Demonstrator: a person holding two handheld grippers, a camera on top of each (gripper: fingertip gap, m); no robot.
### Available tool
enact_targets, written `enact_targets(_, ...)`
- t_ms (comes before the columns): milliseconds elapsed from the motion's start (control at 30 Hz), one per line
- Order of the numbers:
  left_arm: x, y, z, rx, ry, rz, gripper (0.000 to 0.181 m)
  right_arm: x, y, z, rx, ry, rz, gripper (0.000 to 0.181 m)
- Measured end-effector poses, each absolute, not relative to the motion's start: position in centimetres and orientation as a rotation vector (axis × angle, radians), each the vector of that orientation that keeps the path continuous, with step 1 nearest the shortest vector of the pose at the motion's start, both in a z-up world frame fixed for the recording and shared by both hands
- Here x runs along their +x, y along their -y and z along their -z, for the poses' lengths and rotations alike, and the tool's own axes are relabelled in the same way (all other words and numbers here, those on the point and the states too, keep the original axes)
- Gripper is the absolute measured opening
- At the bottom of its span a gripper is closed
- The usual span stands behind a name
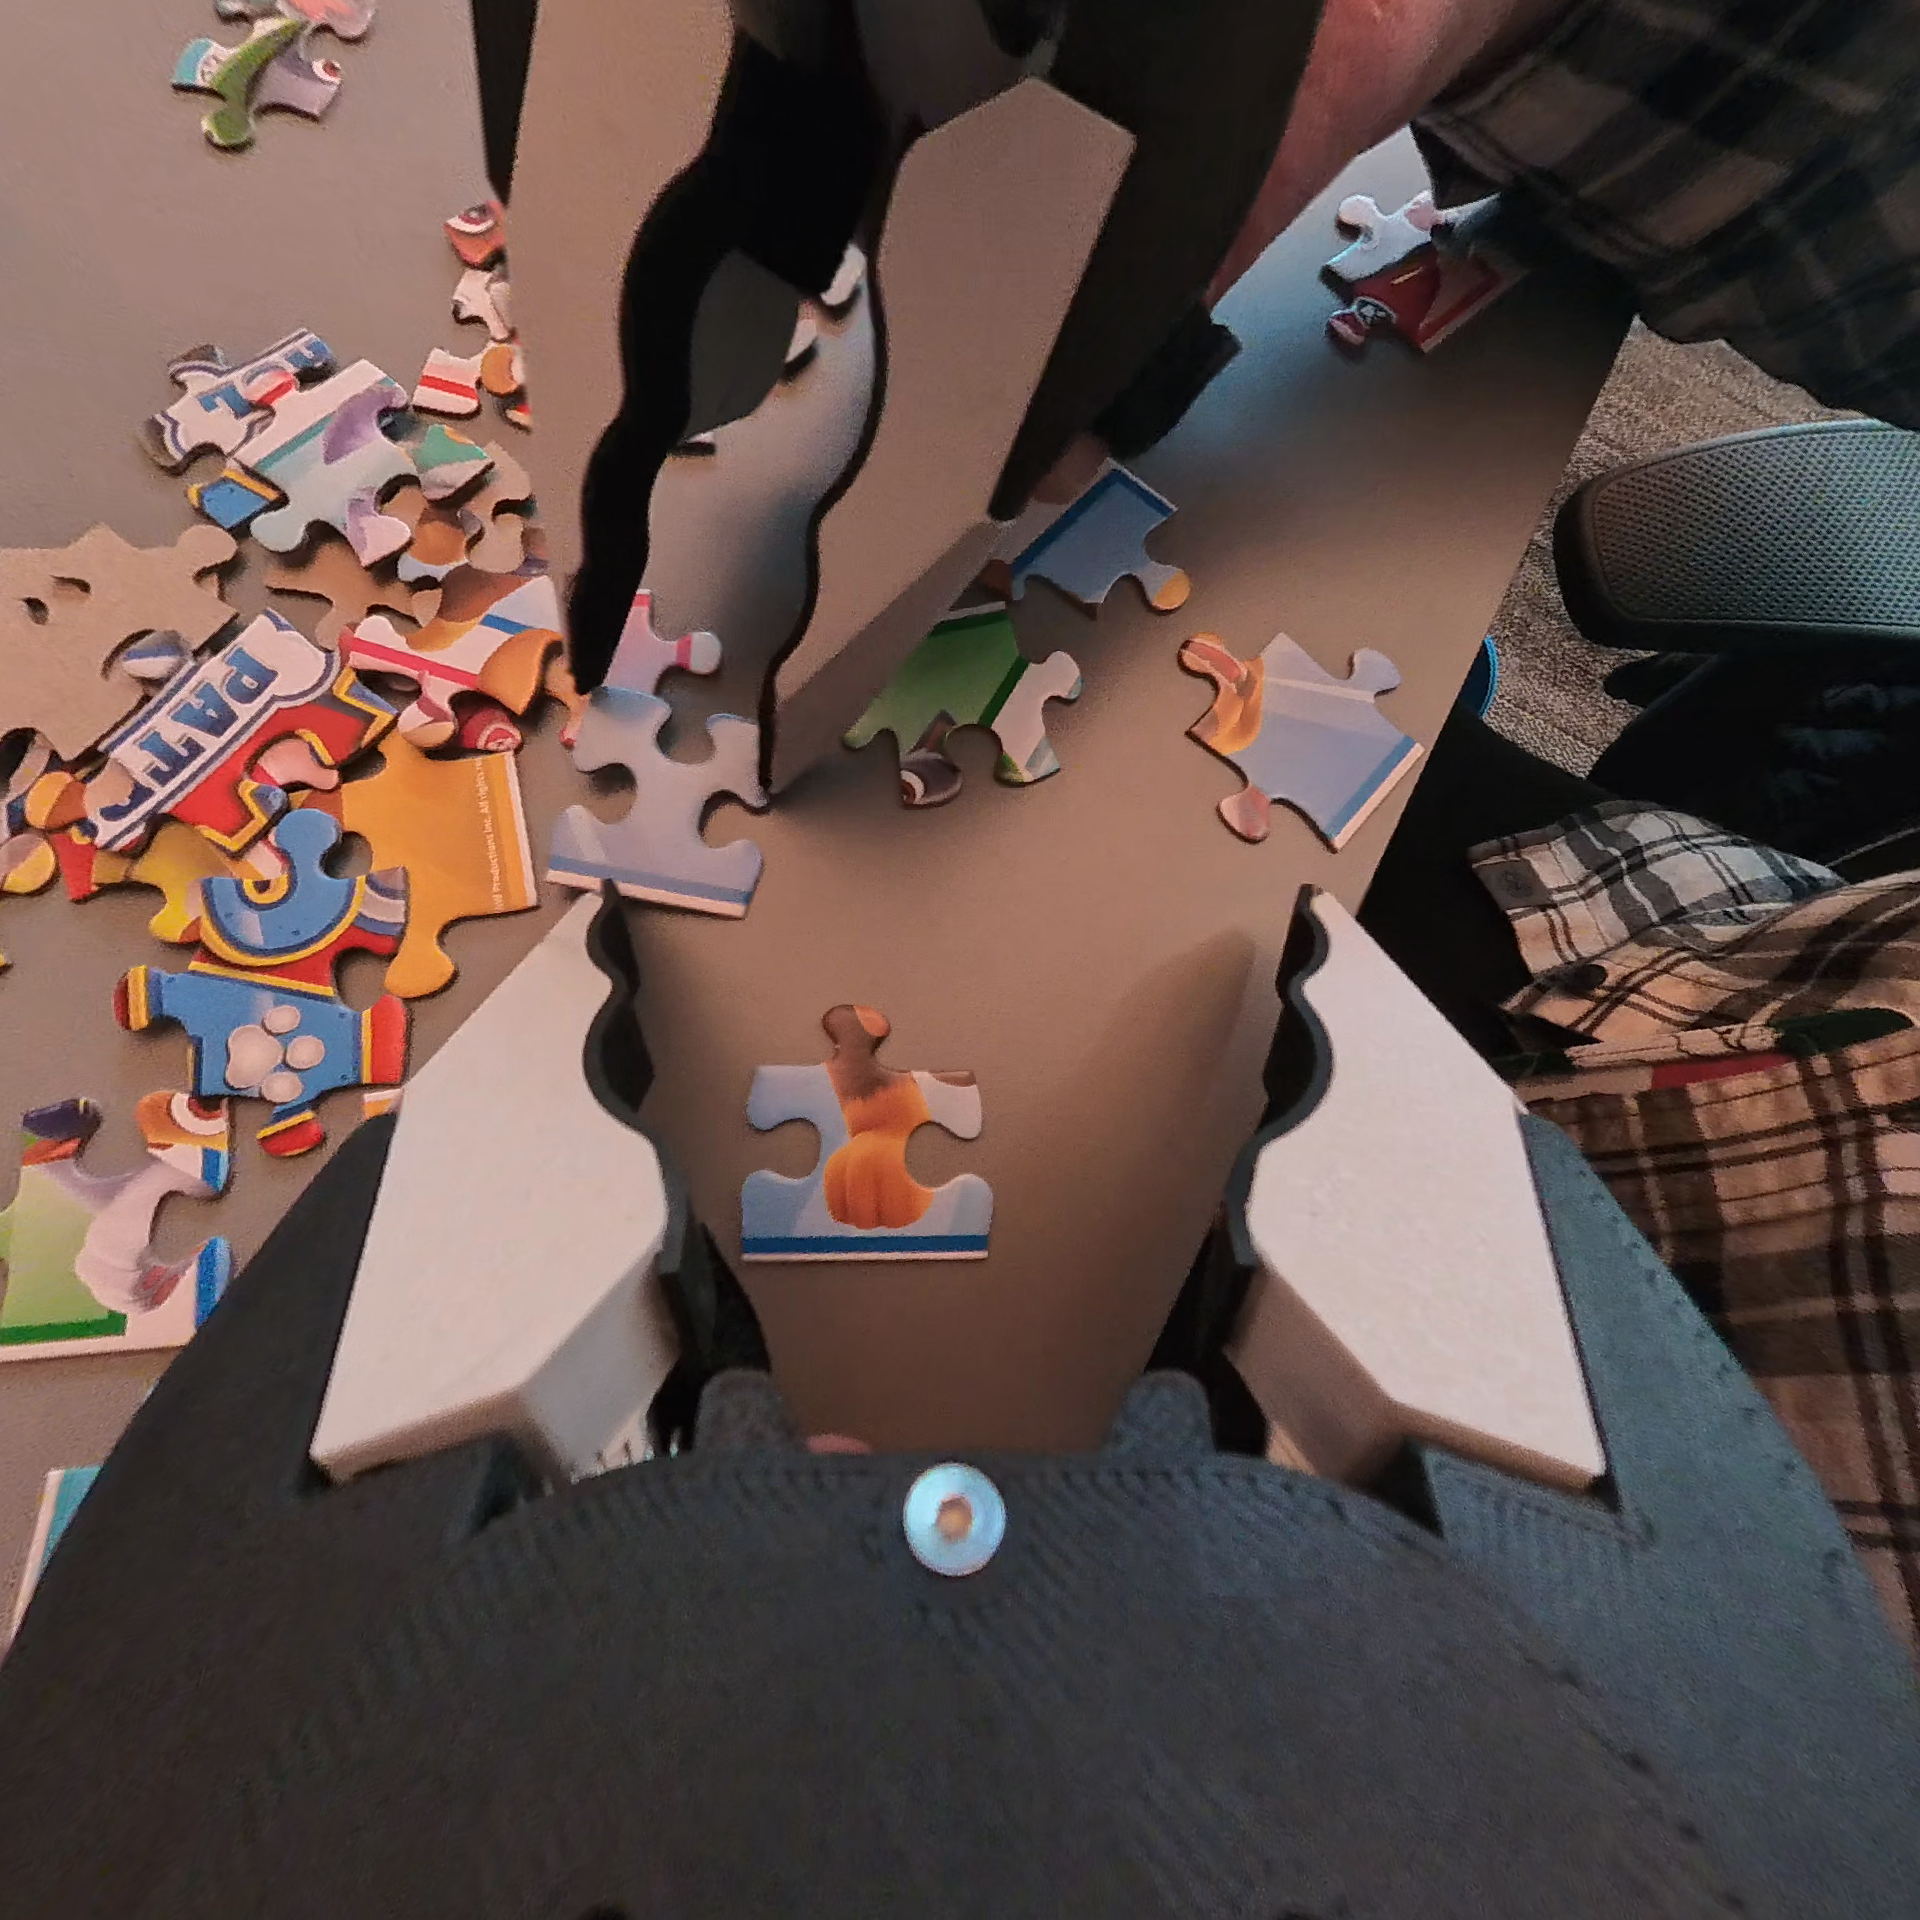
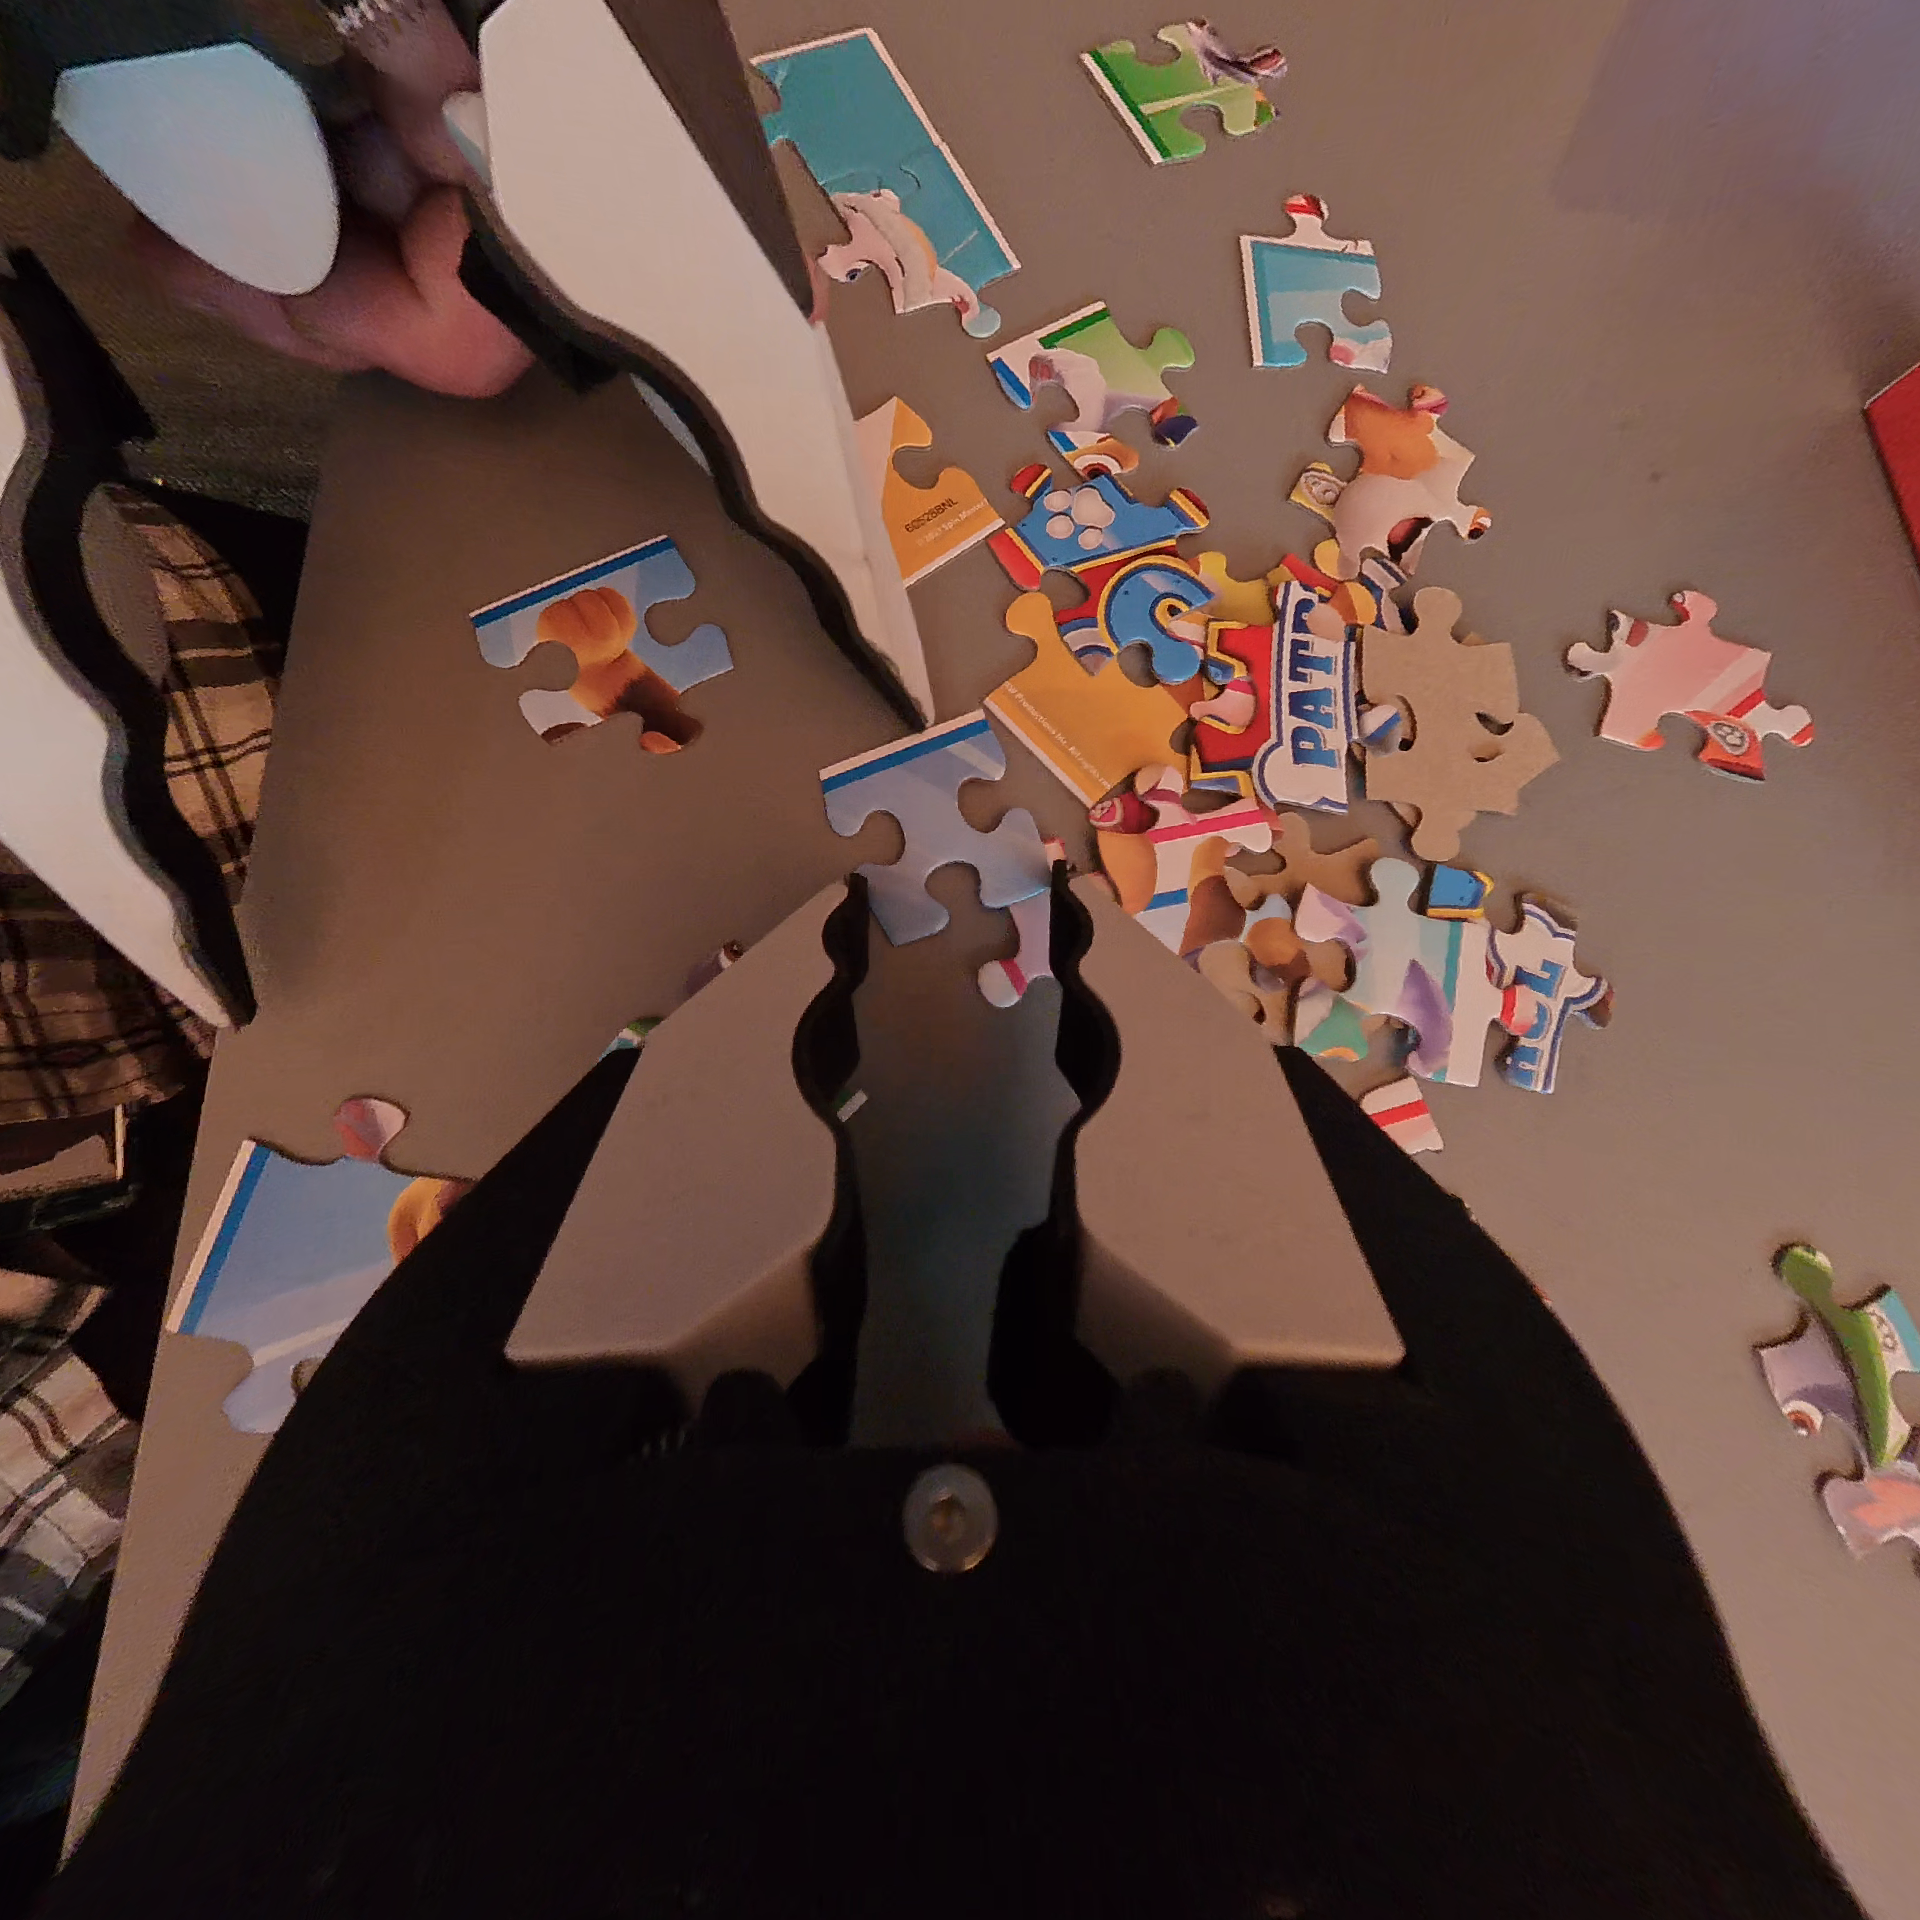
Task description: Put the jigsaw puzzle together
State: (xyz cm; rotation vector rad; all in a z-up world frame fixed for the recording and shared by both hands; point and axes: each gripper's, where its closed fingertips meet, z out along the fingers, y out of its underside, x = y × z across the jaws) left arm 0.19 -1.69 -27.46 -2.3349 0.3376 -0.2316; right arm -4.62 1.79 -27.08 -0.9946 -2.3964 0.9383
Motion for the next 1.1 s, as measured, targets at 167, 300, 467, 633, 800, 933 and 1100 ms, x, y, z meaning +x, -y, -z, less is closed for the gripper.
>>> enact_targets(167, -0.9, 1.6, 26.7, -2.307, -0.296, 0.215, 0.119, -4.2, -1.8, 26.3, -0.938, 2.366, -0.912, 0.033)
enact_targets(300, -1.0, 1.6, 25.8, -2.284, -0.313, 0.207, 0.116, -3.1, -2.1, 24.6, -0.887, 2.336, -0.888, 0.033)
enact_targets(467, 2.6, 2.4, 24.0, -2.242, -0.476, 0.227, 0.111, 0.4, -3.3, 23.2, -0.89, 2.358, -0.905, 0.033)
enact_targets(633, 10.3, 4.6, 25.8, -2.247, -0.822, 0.277, 0.107, 5.2, -4.1, 22.8, -0.899, 2.43, -0.951, 0.033)
enact_targets(800, 12.0, 4.8, 28.2, -2.263, -0.932, 0.226, 0.11, 9.0, -3.5, 24.1, -0.854, 2.583, -0.989, 0.033)
enact_targets(933, 10.9, 4.4, 28.0, -2.29, -0.891, 0.205, 0.105, 10.4, -2.6, 25.6, -0.759, 2.718, -0.961, 0.033)
enact_targets(1100, 10.2, 4.3, 28.0, -2.285, -0.909, 0.211, 0.104, 10.2, -2.2, 26.5, -0.607, 2.821, -0.922, 0.007)
